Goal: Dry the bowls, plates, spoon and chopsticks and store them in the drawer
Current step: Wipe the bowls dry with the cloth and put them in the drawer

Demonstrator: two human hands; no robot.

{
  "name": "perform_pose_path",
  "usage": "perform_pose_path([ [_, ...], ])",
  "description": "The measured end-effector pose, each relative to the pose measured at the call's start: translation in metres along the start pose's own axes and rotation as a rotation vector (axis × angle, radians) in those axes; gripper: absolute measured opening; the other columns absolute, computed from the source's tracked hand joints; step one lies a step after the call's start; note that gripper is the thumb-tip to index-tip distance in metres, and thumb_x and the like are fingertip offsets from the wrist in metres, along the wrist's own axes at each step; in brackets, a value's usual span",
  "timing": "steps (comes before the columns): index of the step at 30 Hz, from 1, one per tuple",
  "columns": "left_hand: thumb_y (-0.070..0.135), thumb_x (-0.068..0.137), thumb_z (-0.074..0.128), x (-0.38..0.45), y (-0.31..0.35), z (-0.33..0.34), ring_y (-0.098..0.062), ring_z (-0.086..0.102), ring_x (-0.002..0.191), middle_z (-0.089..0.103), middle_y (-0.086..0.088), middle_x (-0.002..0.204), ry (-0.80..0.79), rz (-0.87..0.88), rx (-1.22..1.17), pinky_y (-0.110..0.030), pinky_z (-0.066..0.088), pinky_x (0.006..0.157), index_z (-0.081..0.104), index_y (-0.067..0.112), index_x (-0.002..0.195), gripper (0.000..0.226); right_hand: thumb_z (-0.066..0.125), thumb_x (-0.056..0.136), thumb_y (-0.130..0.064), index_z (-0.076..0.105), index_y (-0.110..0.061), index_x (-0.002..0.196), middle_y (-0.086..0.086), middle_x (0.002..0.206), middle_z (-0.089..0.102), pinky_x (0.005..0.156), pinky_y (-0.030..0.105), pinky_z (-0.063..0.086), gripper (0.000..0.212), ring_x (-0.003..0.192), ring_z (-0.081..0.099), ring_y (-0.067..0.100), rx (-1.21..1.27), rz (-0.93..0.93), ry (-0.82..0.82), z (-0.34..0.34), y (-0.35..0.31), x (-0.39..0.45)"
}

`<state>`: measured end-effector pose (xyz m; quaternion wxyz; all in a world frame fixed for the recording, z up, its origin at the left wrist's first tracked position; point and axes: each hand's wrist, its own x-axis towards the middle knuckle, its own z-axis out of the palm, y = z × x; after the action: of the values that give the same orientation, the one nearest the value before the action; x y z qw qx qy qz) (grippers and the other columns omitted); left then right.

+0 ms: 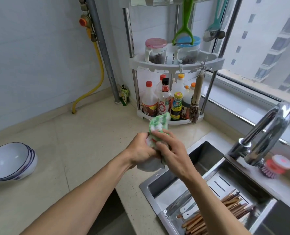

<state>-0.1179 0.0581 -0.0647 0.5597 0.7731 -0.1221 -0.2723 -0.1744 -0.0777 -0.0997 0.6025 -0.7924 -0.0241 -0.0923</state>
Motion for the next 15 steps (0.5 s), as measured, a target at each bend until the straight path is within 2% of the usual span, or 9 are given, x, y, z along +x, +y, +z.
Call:
perform_pose_path([
  [1,-0.01,0.069,0.079,-0.001,0.001,0.001,-0.023,0.071,0.083,0.075,-0.009,0.091,-0.014,0.021,0.008,-0.033,0.059,0.074,0.07,0.009,0.094,0.032,0.047,0.096,-0.027,0.062,-0.03,0.133,-0.011,0.128,0.06,0.092,0.027,0.051,0.04,0.11,0.06,0.009,0.057,0.016,0.006,-0.004,0.003,-0.002],
  [4,-0.009,0.068,0.082,-0.004,0.004,0.01,-0.016,0.068,0.074,0.074,-0.005,0.084,-0.053,0.05,0.055,-0.031,0.058,0.069,0.069,0.012,0.09,0.033,0.041,0.105,-0.019,0.057,-0.029,0.136,0.019,0.113,0.067,0.077,0.037,0.053,0.036,0.088,0.066,0.021,0.331,0.307,0.086,-0.02,0.01,0.015],
  [6,-0.009,0.068,0.083,-0.003,0.001,0.009,-0.012,0.069,0.073,0.073,-0.001,0.083,-0.028,0.037,0.045,-0.026,0.056,0.065,0.068,0.013,0.09,0.034,0.041,0.105,-0.018,0.053,-0.023,0.142,0.011,0.114,0.064,0.073,0.026,0.054,0.039,0.087,0.064,0.016,0.275,0.299,0.015,-0.018,0.002,0.013],
  [9,-0.009,0.072,0.078,0.003,0.0,0.003,-0.015,0.071,0.08,0.074,-0.003,0.086,-0.023,0.043,0.025,-0.026,0.056,0.068,0.069,0.011,0.094,0.032,0.046,0.099,-0.028,0.051,-0.024,0.145,-0.015,0.13,0.048,0.093,0.02,0.049,0.047,0.111,0.056,0.004,0.143,0.081,-0.056,-0.003,-0.004,-0.005],
  [10,-0.009,0.073,0.078,0.003,0.001,0.002,-0.016,0.07,0.079,0.073,-0.003,0.085,-0.042,0.059,0.049,-0.028,0.056,0.068,0.068,0.012,0.093,0.032,0.047,0.1,-0.028,0.051,-0.027,0.145,-0.015,0.129,0.05,0.093,0.02,0.049,0.045,0.111,0.057,0.002,0.149,0.083,-0.05,-0.004,0.0,-0.006],
  [11,-0.009,0.072,0.078,0.001,0.003,0.003,-0.016,0.07,0.078,0.073,-0.004,0.085,-0.067,0.07,0.083,-0.03,0.058,0.068,0.067,0.014,0.093,0.033,0.047,0.103,-0.026,0.052,-0.031,0.143,-0.009,0.121,0.059,0.085,0.022,0.052,0.041,0.102,0.062,0.004,0.237,0.154,-0.008,-0.008,0.001,-0.003],
  [13,-0.007,0.07,0.08,-0.003,0.007,0.007,-0.021,0.07,0.078,0.073,-0.012,0.091,-0.117,0.086,0.152,-0.037,0.059,0.072,0.065,0.014,0.094,0.036,0.046,0.104,-0.024,0.056,-0.029,0.138,0.009,0.101,0.071,0.074,0.036,0.056,0.035,0.085,0.071,0.019,0.517,0.44,0.086,-0.018,0.007,0.013],
  [14,-0.007,0.07,0.081,-0.004,0.008,0.007,-0.023,0.07,0.079,0.073,-0.015,0.093,-0.131,0.092,0.17,-0.038,0.059,0.074,0.065,0.014,0.095,0.036,0.046,0.104,-0.023,0.057,-0.027,0.136,0.012,0.1,0.072,0.076,0.04,0.056,0.034,0.084,0.072,0.024,0.587,0.502,0.103,-0.021,0.007,0.015],
  [15,-0.007,0.07,0.08,-0.003,0.01,0.006,-0.022,0.07,0.079,0.073,-0.015,0.092,-0.124,0.1,0.173,-0.039,0.058,0.074,0.065,0.013,0.095,0.036,0.044,0.105,-0.023,0.057,-0.027,0.135,0.013,0.107,0.071,0.079,0.042,0.057,0.033,0.09,0.072,0.027,0.562,0.479,0.092,-0.019,0.003,0.015],
])
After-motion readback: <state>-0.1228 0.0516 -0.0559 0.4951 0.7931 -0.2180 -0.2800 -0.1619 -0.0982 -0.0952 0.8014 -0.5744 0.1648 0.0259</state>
